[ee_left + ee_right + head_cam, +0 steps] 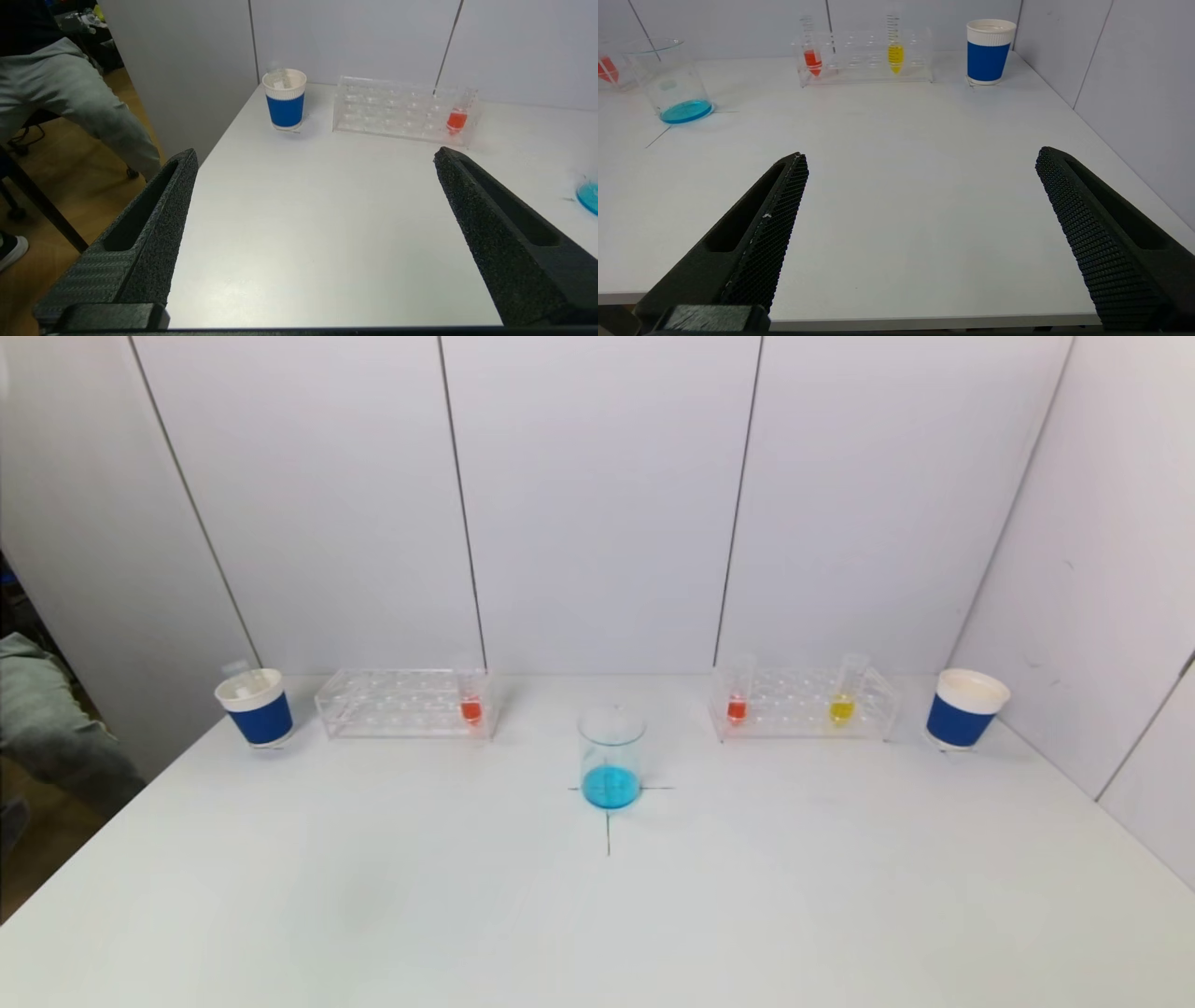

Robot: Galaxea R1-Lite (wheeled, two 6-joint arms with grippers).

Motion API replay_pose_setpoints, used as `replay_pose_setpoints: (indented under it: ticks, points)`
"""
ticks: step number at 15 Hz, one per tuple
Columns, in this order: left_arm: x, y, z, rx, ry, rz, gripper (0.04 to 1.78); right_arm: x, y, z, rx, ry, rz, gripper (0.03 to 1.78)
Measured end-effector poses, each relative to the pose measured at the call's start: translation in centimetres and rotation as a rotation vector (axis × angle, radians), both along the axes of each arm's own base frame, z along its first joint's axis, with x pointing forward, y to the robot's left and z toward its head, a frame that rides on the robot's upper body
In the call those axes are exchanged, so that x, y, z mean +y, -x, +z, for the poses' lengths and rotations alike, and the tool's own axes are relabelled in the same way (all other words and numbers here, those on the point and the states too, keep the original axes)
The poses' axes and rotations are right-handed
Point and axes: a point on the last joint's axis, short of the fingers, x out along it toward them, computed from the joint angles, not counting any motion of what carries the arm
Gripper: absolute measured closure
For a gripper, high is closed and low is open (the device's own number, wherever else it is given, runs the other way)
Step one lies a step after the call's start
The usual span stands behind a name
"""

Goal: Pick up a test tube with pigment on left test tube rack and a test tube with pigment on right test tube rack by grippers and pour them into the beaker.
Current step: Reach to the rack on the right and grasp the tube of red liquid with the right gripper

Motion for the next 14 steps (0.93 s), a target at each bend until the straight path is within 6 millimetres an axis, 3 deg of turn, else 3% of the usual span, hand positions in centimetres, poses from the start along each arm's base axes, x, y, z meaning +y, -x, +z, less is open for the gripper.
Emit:
replay_pose_setpoints:
  ticks: [3,6,10,14]
  points:
    - [-0.2,3.6,-3.3,0.053,0.005,-0.023,0.06,0.0,0.0,0.0,0.000,0.000,0.000,0.04]
    - [-0.3,5.4,-6.3,0.051,0.003,-0.068,0.06,0.0,0.0,0.0,0.000,0.000,0.000,0.04]
    - [-0.5,6.7,-9.2,0.028,0.001,-0.171,0.06,0.0,0.0,0.0,0.000,0.000,0.000,0.04]
    - [-0.5,6.2,-11.8,0.044,0.004,-0.209,0.06,0.0,0.0,0.0,0.000,0.000,0.000,0.04]
